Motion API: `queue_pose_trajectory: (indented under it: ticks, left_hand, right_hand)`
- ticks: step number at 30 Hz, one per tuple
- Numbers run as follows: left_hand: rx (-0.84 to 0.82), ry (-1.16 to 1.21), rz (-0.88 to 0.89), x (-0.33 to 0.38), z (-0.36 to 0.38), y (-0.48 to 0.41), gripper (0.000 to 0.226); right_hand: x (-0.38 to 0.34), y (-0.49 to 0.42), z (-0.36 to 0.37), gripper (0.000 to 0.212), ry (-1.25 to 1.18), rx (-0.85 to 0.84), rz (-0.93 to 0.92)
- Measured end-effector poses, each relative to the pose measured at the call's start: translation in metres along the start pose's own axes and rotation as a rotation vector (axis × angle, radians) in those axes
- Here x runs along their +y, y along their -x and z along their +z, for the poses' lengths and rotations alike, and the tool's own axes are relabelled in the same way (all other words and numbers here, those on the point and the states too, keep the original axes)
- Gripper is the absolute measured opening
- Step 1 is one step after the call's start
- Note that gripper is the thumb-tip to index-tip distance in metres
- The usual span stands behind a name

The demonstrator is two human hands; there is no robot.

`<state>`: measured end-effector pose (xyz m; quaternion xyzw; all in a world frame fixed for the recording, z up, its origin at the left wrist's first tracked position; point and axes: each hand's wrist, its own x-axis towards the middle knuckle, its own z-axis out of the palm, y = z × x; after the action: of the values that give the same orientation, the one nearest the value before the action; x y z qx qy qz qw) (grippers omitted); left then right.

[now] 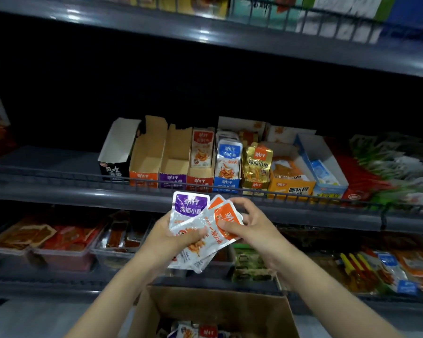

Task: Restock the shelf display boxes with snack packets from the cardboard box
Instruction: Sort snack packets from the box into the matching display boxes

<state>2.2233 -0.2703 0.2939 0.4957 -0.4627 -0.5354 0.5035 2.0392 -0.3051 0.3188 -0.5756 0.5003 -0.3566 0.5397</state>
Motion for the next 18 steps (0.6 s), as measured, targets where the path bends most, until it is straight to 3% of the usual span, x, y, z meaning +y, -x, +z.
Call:
queue_pose_trajectory:
  ticks: [7,12,18]
  left_hand:
    - [0.012,0.032,0.071,0.03,-0.016,-0.008,0.033]
    - [0.123,0.075,0.081,0.045,-0.04,-0.022,0.029]
    - [0.097,0.021,0.127,0.063,-0.073,-0.048,0.029]
  right_hand:
    - [-0.037,-0.023,0.012,0.051,-0.053,-0.126,0.047]
    - [-0.056,-0.042,0.027,0.046,-0.074,-0.12,-0.009]
    - [-0.08,-0.084,0.053,0.03,-0.02,-0.074,-0.095]
